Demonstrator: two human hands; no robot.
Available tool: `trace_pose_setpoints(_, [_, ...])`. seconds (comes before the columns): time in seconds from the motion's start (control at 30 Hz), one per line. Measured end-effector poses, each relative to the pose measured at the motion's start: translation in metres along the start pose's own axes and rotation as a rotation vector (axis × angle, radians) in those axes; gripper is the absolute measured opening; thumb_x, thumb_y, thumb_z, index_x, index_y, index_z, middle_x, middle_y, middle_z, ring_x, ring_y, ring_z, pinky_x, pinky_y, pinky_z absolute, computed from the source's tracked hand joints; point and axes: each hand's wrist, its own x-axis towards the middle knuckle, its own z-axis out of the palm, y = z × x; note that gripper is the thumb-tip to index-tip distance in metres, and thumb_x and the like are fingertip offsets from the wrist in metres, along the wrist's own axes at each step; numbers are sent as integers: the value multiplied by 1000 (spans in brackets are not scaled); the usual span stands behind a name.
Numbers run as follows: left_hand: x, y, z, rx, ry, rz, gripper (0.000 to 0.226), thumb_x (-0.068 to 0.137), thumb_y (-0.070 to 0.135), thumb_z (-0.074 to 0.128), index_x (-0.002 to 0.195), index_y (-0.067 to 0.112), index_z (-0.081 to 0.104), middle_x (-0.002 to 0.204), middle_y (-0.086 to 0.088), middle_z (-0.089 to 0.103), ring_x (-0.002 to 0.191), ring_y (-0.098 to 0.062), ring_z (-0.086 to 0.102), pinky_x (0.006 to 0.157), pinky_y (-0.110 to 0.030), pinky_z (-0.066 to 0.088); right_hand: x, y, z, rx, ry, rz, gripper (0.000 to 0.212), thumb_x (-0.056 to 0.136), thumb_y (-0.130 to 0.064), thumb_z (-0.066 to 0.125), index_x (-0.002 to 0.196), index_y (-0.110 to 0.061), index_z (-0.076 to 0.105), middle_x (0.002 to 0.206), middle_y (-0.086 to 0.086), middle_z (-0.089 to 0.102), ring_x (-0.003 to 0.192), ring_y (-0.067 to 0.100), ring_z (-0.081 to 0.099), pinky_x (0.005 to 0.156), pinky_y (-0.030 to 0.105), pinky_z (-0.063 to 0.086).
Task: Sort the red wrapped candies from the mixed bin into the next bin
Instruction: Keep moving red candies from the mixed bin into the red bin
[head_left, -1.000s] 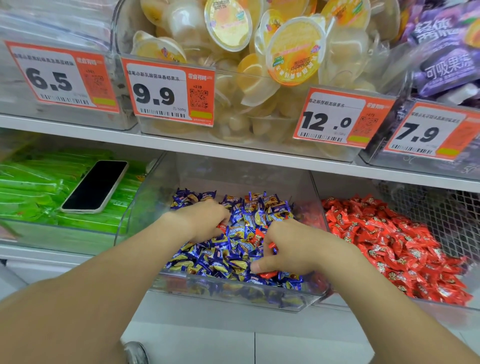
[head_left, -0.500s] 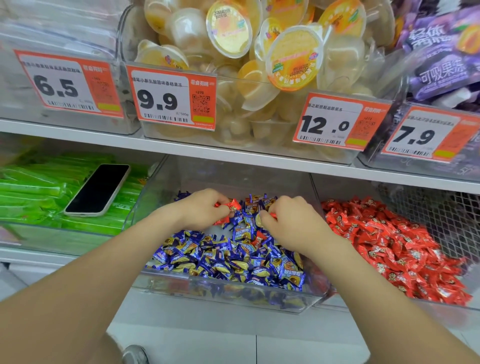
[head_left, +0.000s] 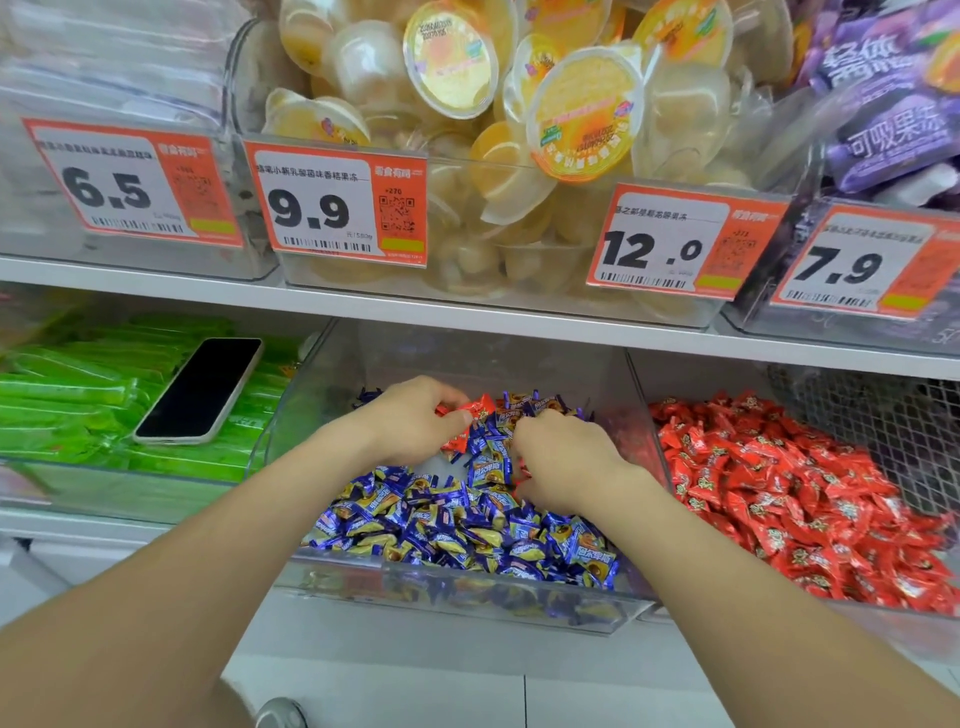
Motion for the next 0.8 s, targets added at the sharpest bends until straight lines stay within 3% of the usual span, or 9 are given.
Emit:
trace_pose_setpoints(0.1, [0,9,3,23,40,25,28,106,41,53,124,30,73,101,2,77,92,-26,75,85,-42,61,-10,6,-12,228,93,71,19,90,-28,75,95,-16,63,95,6,58,92,35,66,79,44,58])
trace_pose_setpoints(0.2, [-6,26,8,18,84,106,21,107,38,53,114,34,72,81,10,70,66,-12,64,63,-31,50,-34,16,-25,443,328,111,26,95,-41,72,87,-16,69,79,3,63,84,31,65,73,39,54])
trace_pose_setpoints(0.33, [-24,54,22,-38,109,242,17,107,38,53,105,38,71,83,12,72,73,-8,64,72,-30,50,-77,45,-31,587,485,173,29,99,-52,66,99,-23,69,74,-9,60,79,21,60,69,32,37])
trace_pose_setpoints(0.47, [-45,89,44,36,108,368,19,109,36,49,114,37,68,82,6,69,71,-12,60,68,-23,46,-106,106,-20,593,571,219,17,101,-43,66,96,-27,62,66,-10,58,66,13,57,65,36,37])
trace_pose_setpoints(0.57, [-55,124,56,145,133,481,23,110,39,43,122,42,62,87,12,61,83,-9,57,75,-27,44,-116,155,4,385,492,288,17,97,-44,68,113,-39,62,111,-9,62,111,25,60,98,45,48])
trace_pose_setpoints(0.63, [-54,153,67,215,153,538,26,110,42,39,129,43,57,94,13,57,92,-9,57,84,-35,47,-122,168,18,274,286,225,47,94,-63,63,138,-49,55,151,-7,45,149,27,36,121,61,29])
trace_pose_setpoints(0.67, [-50,168,75,262,165,559,26,110,42,38,131,43,54,98,11,56,96,-15,59,85,-40,50,-123,169,24,301,219,135,55,93,-71,57,144,-51,50,156,-9,41,153,24,30,122,63,26])
trace_pose_setpoints(0.73, [-37,193,91,405,201,572,22,110,41,40,130,39,49,103,7,53,100,-25,62,81,-45,54,-124,170,33,314,144,41,58,92,-74,44,144,-47,53,136,-11,51,139,21,43,112,53,40])
trace_pose_setpoints(0.8, [-18,211,109,588,234,544,19,107,31,50,126,31,47,100,4,47,99,-30,63,69,-44,51,-124,181,33,231,168,128,55,96,-66,42,144,-43,55,141,-4,52,139,24,45,110,50,40])
